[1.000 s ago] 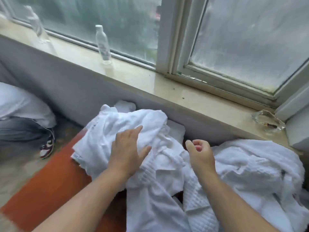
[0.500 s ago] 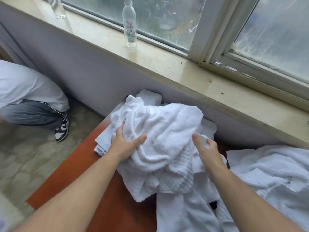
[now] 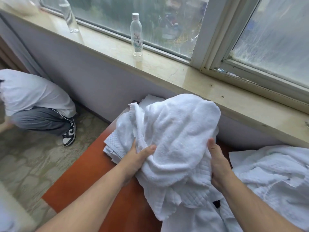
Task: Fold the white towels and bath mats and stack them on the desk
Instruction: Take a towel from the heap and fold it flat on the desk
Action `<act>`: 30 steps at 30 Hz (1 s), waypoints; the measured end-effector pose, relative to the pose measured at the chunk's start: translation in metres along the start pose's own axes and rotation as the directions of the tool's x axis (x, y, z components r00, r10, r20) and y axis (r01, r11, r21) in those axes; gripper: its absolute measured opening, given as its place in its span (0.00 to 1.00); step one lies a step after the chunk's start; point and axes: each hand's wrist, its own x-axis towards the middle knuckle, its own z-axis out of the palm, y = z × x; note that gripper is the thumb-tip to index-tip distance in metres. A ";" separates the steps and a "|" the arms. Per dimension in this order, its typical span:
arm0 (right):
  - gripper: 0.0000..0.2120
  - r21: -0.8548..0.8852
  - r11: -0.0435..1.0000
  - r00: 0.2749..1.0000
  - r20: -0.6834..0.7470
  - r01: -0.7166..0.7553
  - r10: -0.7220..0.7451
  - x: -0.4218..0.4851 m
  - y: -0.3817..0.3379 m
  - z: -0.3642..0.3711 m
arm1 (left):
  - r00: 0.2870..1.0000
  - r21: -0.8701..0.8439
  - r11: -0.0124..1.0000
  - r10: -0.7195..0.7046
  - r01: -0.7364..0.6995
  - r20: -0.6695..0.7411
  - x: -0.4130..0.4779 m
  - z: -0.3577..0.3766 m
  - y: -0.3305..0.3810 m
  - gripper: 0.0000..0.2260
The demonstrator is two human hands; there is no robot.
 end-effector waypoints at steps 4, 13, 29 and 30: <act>0.33 0.093 0.994 0.995 0.074 0.059 -0.066 -0.025 -0.017 -0.023 | 0.994 -0.016 0.997 0.081 -0.080 0.068 -0.018 0.032 0.017 0.36; 0.38 -0.047 0.960 0.947 -0.156 0.277 -0.281 -0.123 -0.075 -0.110 | 0.970 -0.034 0.993 0.119 -0.114 0.211 -0.070 0.147 0.028 0.37; 0.22 -0.287 0.915 0.708 -0.581 0.285 -0.403 -0.301 -0.132 -0.317 | 0.842 0.042 0.965 0.203 -0.258 0.500 -0.123 0.408 0.021 0.39; 0.20 -0.275 0.922 0.701 -0.599 0.274 -0.387 -0.299 -0.130 -0.326 | 0.836 0.066 0.962 0.197 -0.267 0.512 -0.118 0.416 0.018 0.38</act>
